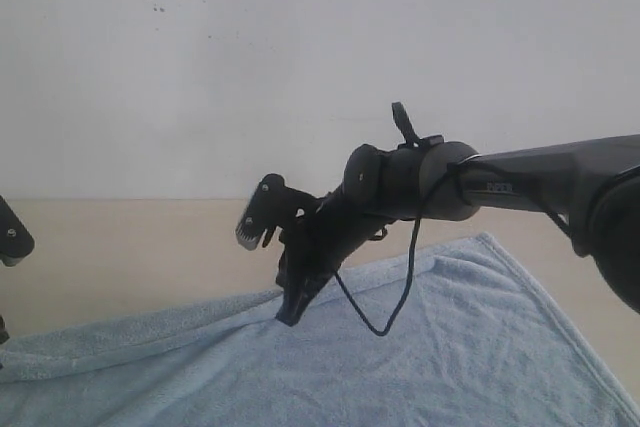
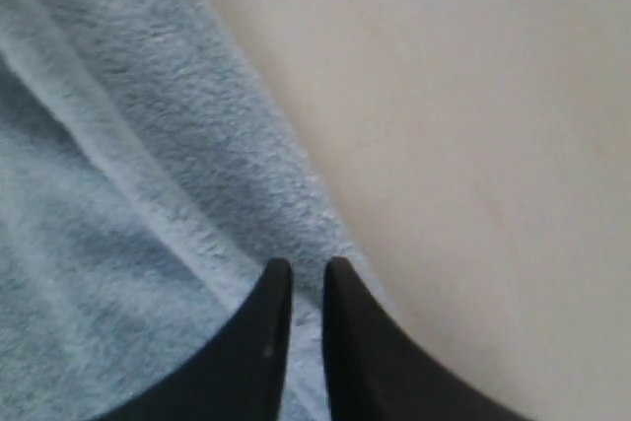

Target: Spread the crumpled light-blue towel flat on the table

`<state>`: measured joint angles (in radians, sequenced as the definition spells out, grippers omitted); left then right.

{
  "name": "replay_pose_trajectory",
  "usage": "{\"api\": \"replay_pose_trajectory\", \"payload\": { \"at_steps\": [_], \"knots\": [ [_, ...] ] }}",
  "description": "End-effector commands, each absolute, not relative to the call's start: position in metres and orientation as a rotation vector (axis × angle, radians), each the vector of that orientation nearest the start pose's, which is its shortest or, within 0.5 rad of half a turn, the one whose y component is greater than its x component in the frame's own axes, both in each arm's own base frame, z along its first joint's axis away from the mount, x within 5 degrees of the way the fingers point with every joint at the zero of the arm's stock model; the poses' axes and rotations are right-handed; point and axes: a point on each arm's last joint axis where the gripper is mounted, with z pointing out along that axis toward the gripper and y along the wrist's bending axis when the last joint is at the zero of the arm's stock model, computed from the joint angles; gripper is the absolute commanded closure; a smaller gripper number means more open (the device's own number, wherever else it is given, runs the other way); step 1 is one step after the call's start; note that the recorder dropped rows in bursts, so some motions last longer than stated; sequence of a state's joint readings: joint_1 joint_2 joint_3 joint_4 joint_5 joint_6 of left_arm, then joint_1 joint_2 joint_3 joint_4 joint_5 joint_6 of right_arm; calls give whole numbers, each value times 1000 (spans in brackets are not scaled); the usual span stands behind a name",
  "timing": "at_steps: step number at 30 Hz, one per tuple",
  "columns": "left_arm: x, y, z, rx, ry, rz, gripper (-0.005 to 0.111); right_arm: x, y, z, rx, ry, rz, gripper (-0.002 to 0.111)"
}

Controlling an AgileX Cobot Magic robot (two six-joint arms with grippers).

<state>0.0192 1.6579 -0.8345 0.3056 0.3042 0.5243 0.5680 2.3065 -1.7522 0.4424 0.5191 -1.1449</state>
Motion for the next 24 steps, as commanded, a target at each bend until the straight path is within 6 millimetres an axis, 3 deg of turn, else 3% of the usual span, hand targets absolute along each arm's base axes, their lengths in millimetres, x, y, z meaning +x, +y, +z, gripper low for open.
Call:
{"api": "replay_pose_trajectory", "payload": {
  "at_steps": [1,3,9,16,20,21,24],
  "knots": [
    [311,11,175,936,2443,391,57,405,286,142,-1724,1922,243,64],
    [311,11,175,923,2445,386,57,405,286,141,-1750,1907,240,53],
    [311,11,175,897,2449,370,57,409,287,137,-1745,1865,208,77],
    [311,11,175,897,2449,370,57,409,288,125,-1760,1871,219,66],
    [312,10,175,895,2438,371,57,409,289,113,-1776,1877,234,67],
    [312,10,175,890,2440,370,57,409,289,112,-1777,1878,234,69],
    [312,10,175,884,2437,368,57,413,290,122,-1720,1861,205,108]
  ]
}}
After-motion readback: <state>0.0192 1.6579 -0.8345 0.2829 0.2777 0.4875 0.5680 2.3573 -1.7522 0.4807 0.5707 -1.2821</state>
